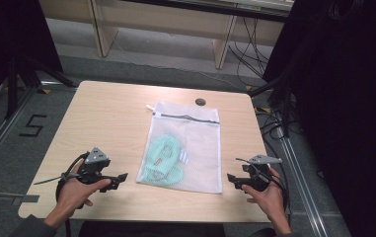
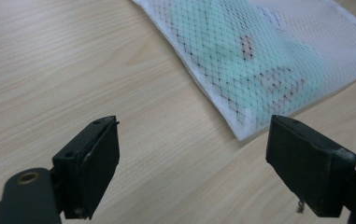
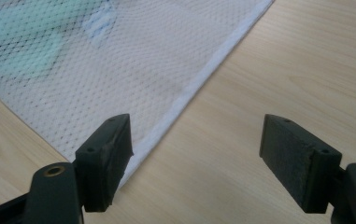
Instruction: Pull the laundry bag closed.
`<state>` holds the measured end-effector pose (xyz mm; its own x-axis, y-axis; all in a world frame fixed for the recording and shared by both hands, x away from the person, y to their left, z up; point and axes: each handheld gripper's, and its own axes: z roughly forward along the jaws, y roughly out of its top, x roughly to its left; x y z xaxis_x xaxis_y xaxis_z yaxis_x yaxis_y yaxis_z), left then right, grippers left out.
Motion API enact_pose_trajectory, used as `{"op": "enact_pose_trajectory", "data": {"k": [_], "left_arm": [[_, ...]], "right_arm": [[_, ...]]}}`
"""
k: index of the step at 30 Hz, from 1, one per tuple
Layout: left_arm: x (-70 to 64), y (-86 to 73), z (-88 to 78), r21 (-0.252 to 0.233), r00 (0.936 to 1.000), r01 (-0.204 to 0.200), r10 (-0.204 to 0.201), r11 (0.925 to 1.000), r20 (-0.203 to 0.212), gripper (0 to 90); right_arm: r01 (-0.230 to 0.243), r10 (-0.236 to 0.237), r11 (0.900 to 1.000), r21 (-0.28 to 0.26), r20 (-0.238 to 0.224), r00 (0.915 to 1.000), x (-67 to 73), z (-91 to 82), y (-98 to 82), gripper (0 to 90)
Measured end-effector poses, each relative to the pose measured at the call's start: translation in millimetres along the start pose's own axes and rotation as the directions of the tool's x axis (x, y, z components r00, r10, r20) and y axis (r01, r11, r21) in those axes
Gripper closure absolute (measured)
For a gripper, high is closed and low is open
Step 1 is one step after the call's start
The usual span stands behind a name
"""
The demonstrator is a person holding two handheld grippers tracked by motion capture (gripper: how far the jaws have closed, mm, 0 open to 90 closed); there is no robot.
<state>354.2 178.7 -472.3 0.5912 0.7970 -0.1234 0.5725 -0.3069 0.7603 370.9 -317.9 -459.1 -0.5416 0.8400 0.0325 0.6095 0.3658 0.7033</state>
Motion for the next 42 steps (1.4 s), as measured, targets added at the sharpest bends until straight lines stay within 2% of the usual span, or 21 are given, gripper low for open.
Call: {"op": "enact_pose_trajectory", "data": {"k": [1, 2, 4, 5, 6, 11, 13, 16, 18, 19, 22, 23, 25, 26, 30, 31, 32, 34, 35, 36, 42], "left_arm": [[1.7, 0.1, -1.2, 0.025, 0.9996, -0.028, 0.028, 0.9993, -0.001, 16.9], [1.8, 0.3, -1.2, 0.025, 0.9994, -0.035, 0.035, 0.9991, -0.004, 16.9], [1.1, 0.5, -1.0, 0.016, 0.9992, -0.037, 0.037, 0.9992, -0.012, 16.9], [1.6, 0.9, -1.4, 0.022, 0.9989, -0.046, 0.047, 0.9987, -0.01, 16.9], [-1.0, 0.4, 0.2, -0.005, 0.9999, -0.012, 0.011, 0.9999, -0.012, 16.9], [-2.8, 0.2, 0.5, -0.017, 0.9984, -0.051, 0.051, 0.9985, -0.027, 16.9], [-2.4, 0.3, 1.1, -0.012, 0.9984, -0.054, 0.054, 0.9985, -0.015, 17.1], [-4.8, 0.1, 3.6, -0.007, 0.9993, -0.038, 0.038, 0.9993, 0.007, 17.9], [-5.2, 0.7, 2.5, 0.024, 0.9961, -0.088, 0.088, 0.9958, 0.009, 19.0], [-8.5, 0.4, 5.2, 0.001, 0.9971, -0.071, 0.071, 0.9975, 0.027, 21.7], [-8.9, 1.0, 4.3, 0.031, 0.9927, -0.117, 0.116, 0.9926, 0.032, 22.2], [-10.3, 0.7, 5.7, 0.022, 0.9939, -0.106, 0.105, 0.9941, 0.035, 22.8], [-11.5, 0.7, 7.2, 0.025, 0.9921, -0.119, 0.117, 0.9926, 0.044, 24.4], [-12.4, 0.7, 6.9, 0.036, 0.9911, -0.128, 0.127, 0.9911, 0.04, 25.0], [-15.4, 1.3, 9.6, 0.028, 0.9904, -0.129, 0.128, 0.9912, 0.052, 26.2], [-16.2, 1.4, 10.1, 0.027, 0.9903, -0.129, 0.128, 0.9913, 0.055, 26.2], [-17.6, 1.7, 10.1, 0.025, 0.9907, -0.128, 0.127, 0.9914, 0.048, 26.2], [-17.5, 2.2, 10.0, 0.033, 0.9889, -0.14, 0.138, 0.9896, 0.056, 26.2], [-21.0, 2.4, 12.1, 0.019, 0.9908, -0.122, 0.121, 0.9924, 0.062, 26.4], [-21.9, 2.8, 12.3, 0.024, 0.9892, -0.132, 0.13, 0.9909, 0.067, 26.6], [-31.3, 5.8, 16.3, 0.01, 0.9862, -0.143, 0.142, 0.9897, 0.085, 28.7]], "right_arm": [[-0.049, 0.049, 0.999, 0.025, -0.005, 0.9988, 2.6, -1.5, 0.5, 26.3], [-0.017, 0.017, 1.0, 0.021, -0.007, 0.9998, 0.7, -0.5, -0.3, 26.2], [-0.023, 0.023, 1.0, 0.012, -0.017, 0.9996, 1.1, 0.1, 0.0, 25.7], [-0.017, 0.017, 1.0, 0.014, 0.003, 0.9999, 1.9, 0.1, -0.3, 24.4], [-0.017, 0.017, 1.0, 0.022, -0.001, 0.9999, 2.5, -0.7, 0.0, 21.7], [0.043, -0.043, 0.999, 0.015, -0.002, 0.9991, 1.4, -0.5, 0.1, 22.9], [0.053, -0.053, 0.999, 0.001, 0.001, 0.9986, 0.9, 0.4, -0.1, 23.5], [0.026, -0.026, 0.999, 0.02, -0.001, 0.9997, 3.3, -0.6, 0.3, 24.7], [0.031, -0.031, 0.999, 0.017, -0.007, 0.9995, 4.3, 0.9, -0.6, 26.8], [0.058, -0.058, 0.998, 0.027, -0.018, 0.9982, 2.9, 0.9, 0.0, 29.0], [0.068, -0.067, 0.997, 0.033, -0.016, 0.9976, 3.6, 1.4, 0.6, 30.0], [0.044, -0.043, 0.998, 0.042, -0.023, 0.9988, 5.4, 0.8, 1.2, 31.4], [0.072, -0.071, 0.997, 0.022, -0.017, 0.9973, 4.4, 2.9, 0.3, 33.3], [0.075, -0.074, 0.996, 0.043, -0.026, 0.997, 4.2, 2.2, 1.3, 34.7], [0.059, -0.058, 0.997, 0.042, -0.028, 0.9979, 8.2, 4.4, 1.2, 37.2], [0.078, -0.077, 0.996, 0.03, -0.028, 0.9966, 7.2, 5.5, 1.8, 37.8], [0.061, -0.059, 0.997, 0.046, -0.037, 0.9976, 8.5, 4.3, 3.2, 37.8], [0.091, -0.089, 0.994, 0.058, -0.038, 0.9953, 7.4, 5.2, 3.9, 38.2], [0.086, -0.085, 0.996, 0.018, -0.024, 0.9961, 8.3, 8.7, 2.7, 38.9], [0.088, -0.086, 0.994, 0.057, -0.034, 0.9957, 7.9, 5.4, 4.6, 39.3], [0.1, -0.096, 0.993, 0.063, -0.056, 0.9938, 9.4, 10.0, 10.5, 46.8]]}}
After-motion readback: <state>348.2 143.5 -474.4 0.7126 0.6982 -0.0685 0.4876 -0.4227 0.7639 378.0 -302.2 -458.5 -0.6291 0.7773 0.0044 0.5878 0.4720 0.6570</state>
